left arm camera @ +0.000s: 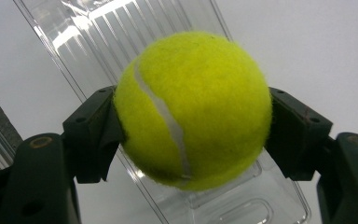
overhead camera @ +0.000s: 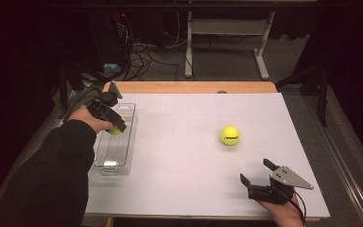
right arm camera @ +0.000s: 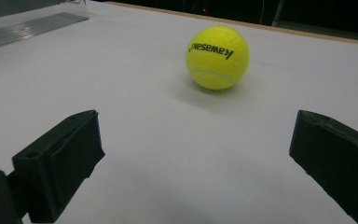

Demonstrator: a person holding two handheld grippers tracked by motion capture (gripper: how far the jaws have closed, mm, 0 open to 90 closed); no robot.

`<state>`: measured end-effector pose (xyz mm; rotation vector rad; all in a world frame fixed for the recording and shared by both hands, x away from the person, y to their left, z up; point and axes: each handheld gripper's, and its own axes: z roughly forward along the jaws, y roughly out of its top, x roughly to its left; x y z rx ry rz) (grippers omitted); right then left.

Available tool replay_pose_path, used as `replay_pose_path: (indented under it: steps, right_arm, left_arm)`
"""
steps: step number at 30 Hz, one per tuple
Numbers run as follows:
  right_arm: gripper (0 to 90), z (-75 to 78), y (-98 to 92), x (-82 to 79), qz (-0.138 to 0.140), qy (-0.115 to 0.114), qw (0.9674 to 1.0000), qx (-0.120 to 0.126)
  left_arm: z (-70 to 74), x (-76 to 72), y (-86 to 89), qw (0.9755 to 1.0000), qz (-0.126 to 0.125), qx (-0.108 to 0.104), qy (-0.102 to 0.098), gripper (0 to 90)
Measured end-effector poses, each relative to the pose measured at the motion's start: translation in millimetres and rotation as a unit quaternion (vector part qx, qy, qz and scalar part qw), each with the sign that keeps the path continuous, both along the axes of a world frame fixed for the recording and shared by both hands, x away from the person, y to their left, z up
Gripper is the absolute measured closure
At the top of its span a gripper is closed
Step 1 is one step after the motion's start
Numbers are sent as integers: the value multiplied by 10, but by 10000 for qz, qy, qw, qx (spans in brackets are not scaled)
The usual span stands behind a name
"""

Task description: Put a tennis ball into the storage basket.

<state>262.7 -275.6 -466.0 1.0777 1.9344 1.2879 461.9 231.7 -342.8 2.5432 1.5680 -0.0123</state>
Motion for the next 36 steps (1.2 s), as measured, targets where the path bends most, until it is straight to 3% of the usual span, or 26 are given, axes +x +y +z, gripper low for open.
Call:
replay_pose_path:
  steps: [6, 11, 29, 33, 36]
  right_arm:
    - [25, -2, 1, 1, 1, 10, 10000, -1]
    - [25, -3, 0, 2, 8, 9, 10000, -11]
    - [28, -4, 1, -2, -2, 7, 10000, -14]
    - [28, -4, 0, -2, -5, 2, 10000, -16]
    - [29, -3, 3, -3, -1, 6, 10000, -24]
  left_arm:
    - [-115, 85, 22, 9998, 105, -20, 151, 266]
    - [-169, 125, 35, 9998, 171, 22, 137, 266]
    - [-213, 170, -25, 9999, 34, 80, 147, 259]
    - [-143, 153, -9, 9999, 10, -165, 15, 136]
    - [-117, 137, -6, 9998, 20, -210, 59, 58]
